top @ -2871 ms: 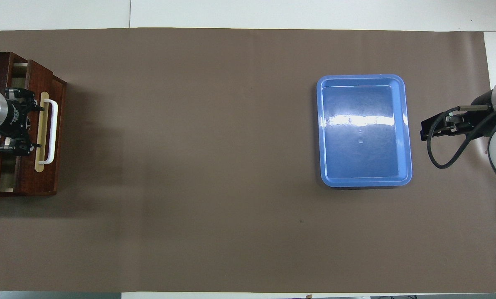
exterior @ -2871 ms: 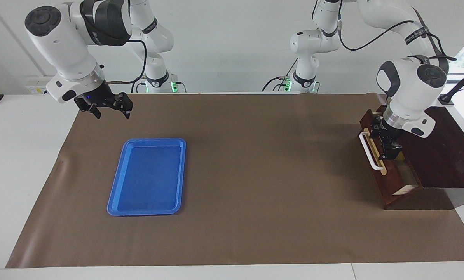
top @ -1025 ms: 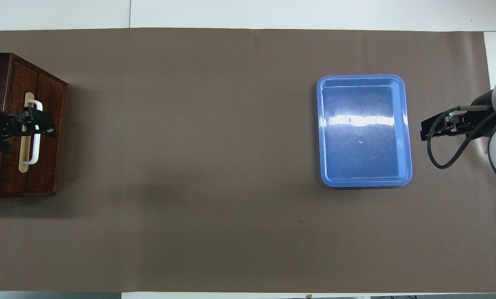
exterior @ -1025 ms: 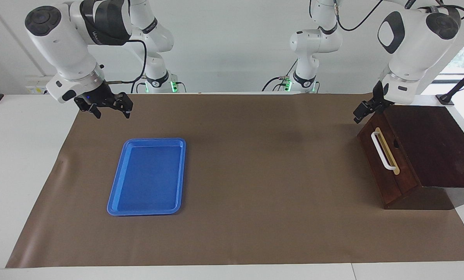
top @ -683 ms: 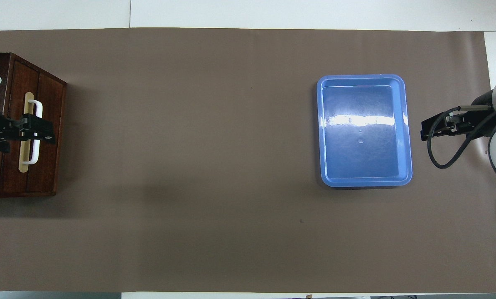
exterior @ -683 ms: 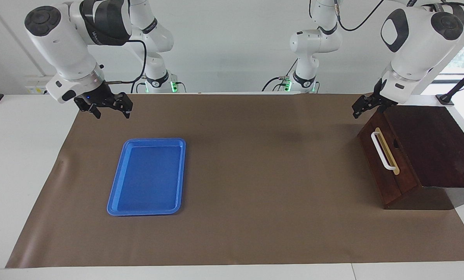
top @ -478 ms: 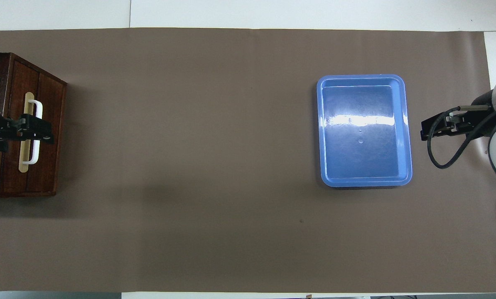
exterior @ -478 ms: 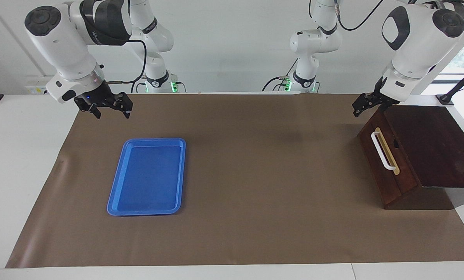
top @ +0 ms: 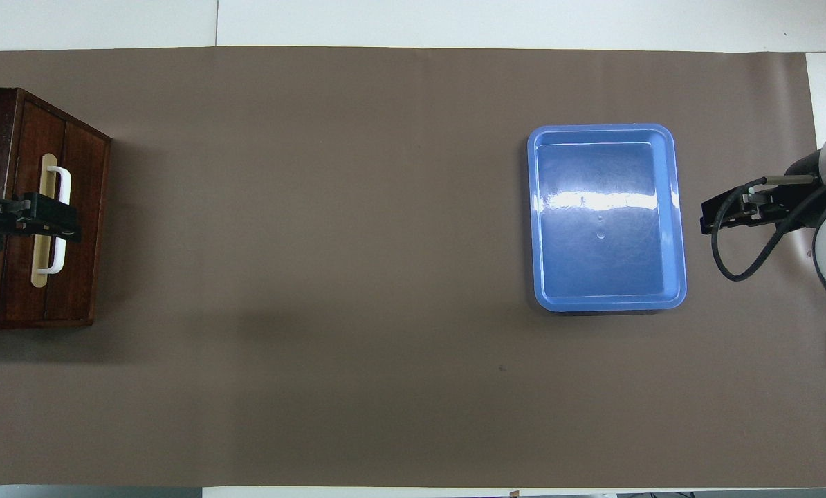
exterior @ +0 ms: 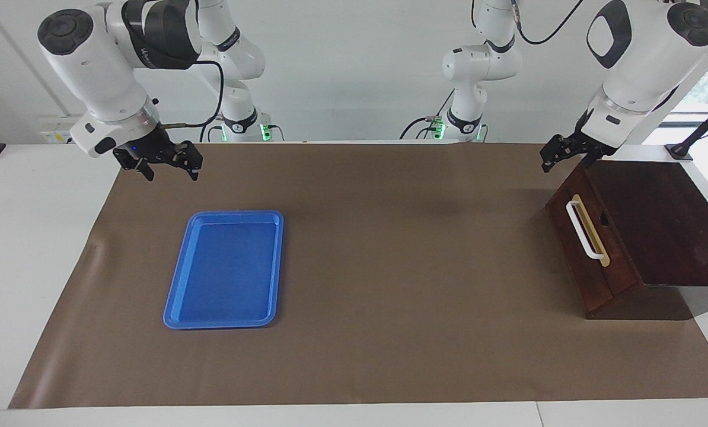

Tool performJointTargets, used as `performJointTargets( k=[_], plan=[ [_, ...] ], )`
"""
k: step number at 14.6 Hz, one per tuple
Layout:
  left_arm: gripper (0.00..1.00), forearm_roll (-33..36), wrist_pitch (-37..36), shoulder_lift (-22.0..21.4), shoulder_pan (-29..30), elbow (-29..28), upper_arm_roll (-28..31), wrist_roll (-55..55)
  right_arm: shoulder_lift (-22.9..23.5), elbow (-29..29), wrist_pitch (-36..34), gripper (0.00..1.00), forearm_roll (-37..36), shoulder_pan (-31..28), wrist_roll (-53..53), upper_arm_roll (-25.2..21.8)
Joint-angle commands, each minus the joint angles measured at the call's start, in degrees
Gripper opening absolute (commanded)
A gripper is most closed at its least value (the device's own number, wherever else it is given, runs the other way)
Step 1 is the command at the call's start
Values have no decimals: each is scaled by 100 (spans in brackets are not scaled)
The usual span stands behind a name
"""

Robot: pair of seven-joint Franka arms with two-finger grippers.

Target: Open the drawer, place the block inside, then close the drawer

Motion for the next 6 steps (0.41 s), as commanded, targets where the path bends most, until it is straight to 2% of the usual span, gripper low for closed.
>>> performJointTargets(
  k=[1, 6],
  plan=[
    [100, -24, -131, 42, 30, 112, -47, 93, -144, -166, 74, 100, -84, -97, -105, 59],
    [100, -77, 0, 51, 4, 174, 6, 348, -135, -140, 109, 100, -75, -185, -34, 59]
  ],
)
